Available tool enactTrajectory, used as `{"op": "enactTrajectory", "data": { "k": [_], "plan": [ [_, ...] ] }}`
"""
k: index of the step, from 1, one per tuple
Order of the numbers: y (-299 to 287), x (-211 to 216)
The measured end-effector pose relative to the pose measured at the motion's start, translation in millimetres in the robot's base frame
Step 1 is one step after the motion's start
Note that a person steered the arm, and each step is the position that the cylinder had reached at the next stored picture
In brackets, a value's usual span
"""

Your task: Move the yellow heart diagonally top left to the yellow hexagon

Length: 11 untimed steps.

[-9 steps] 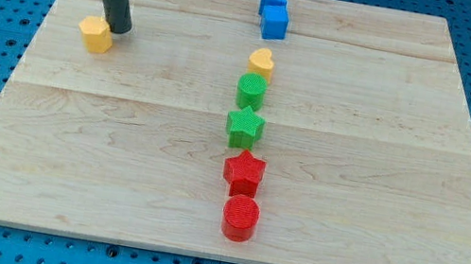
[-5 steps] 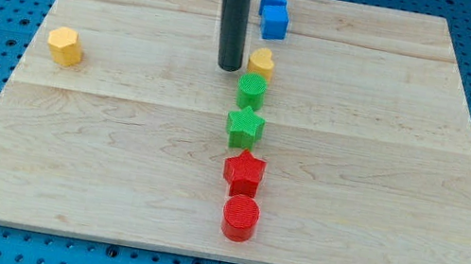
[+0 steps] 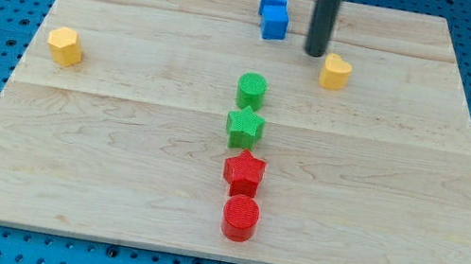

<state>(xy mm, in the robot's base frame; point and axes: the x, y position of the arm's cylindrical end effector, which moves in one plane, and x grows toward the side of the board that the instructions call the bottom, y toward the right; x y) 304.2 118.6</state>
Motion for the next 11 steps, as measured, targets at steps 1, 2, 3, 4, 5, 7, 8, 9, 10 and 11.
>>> {"op": "enactTrajectory", "data": {
  "k": [1, 2, 3, 4, 5, 7, 8, 9, 10, 11],
  "plan": [
    [44.4, 32.4],
    [-39.7, 50.0],
    [-116.7, 43.9],
    [-72.6, 32.9],
    [-129.4, 15.6],
    [-273.2, 25.5],
    [-217.1, 20.8],
    [-179.2, 28.8],
    [-211.1, 52.2],
    [-279.6, 45.9]
  ]
}}
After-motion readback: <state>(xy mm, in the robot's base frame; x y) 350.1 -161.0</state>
